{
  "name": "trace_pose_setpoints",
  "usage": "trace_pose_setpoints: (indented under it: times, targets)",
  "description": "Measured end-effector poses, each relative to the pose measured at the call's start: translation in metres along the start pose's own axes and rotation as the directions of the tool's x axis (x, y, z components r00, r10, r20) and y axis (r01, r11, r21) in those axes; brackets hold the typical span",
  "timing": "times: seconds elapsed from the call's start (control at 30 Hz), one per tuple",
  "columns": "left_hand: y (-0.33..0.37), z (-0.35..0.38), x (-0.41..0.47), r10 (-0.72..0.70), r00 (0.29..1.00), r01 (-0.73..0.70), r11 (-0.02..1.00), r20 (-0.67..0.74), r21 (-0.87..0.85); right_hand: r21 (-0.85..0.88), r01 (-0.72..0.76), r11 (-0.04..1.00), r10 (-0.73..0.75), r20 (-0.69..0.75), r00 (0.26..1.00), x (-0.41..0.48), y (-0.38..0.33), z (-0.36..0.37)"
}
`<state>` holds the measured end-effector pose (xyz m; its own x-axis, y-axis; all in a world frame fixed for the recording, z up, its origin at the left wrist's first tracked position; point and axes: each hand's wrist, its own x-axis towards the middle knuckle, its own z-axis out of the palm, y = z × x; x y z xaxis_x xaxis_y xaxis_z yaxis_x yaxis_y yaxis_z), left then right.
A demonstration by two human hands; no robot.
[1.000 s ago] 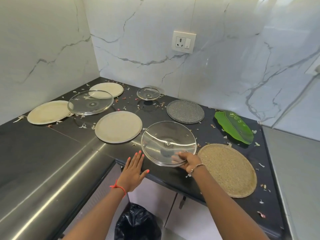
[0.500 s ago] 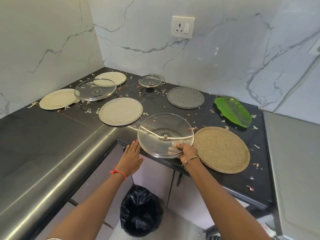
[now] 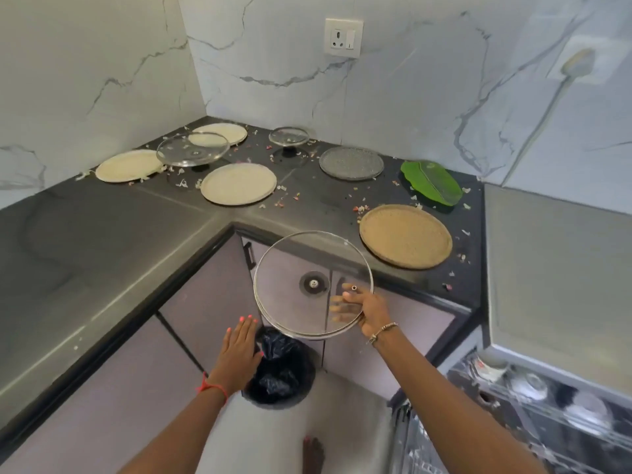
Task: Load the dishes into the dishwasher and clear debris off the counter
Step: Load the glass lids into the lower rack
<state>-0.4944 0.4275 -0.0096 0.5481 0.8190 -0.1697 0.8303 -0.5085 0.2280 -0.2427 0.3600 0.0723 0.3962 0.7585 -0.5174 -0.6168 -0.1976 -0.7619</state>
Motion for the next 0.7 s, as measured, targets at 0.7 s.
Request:
trace_pose_setpoints:
  times: [0.7]
  targets:
    - [0.091, 0.128, -0.290, 0.165, 0.970, -0.151, 0.984, 0.179, -0.090, 0.127, -0.159, 0.979, 0.199, -0.433, 0.879, -0.280, 0.238, -0.239]
